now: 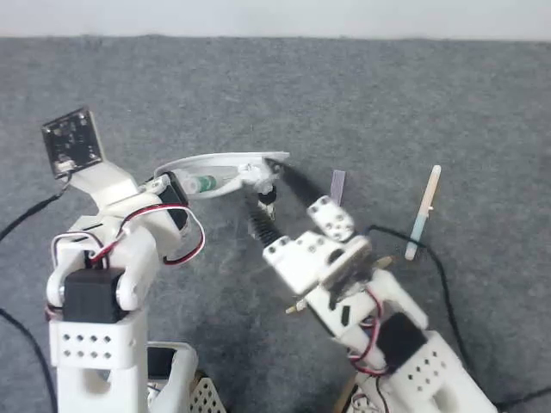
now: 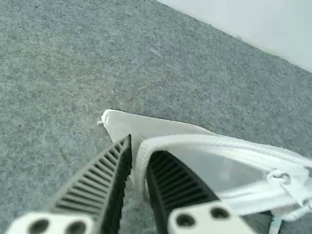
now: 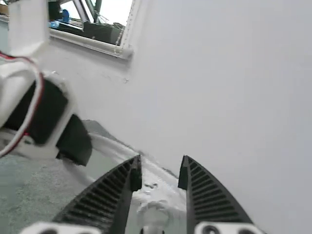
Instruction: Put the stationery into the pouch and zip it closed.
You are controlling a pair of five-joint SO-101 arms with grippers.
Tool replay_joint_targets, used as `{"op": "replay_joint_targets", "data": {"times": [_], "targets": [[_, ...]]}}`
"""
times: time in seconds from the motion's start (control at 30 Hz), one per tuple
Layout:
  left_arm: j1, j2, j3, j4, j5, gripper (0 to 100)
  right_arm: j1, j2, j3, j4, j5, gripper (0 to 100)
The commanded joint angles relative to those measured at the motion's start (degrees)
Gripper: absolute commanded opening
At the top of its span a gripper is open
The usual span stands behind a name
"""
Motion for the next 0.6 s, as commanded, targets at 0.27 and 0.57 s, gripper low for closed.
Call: {"op": "replay_joint_targets", "data": {"times": [0.27, 0.57], "targets": [[-0.35, -0.18, -1.36, -2.29, 0.97, 1, 5.05, -3.74, -11.43, 17.8, -5.63, 12.1], [-5.01, -0.18, -1.19, -3.16, 0.97, 1, 12.7, -3.38, -12.13, 26.15, -10.37, 12.1]]}}
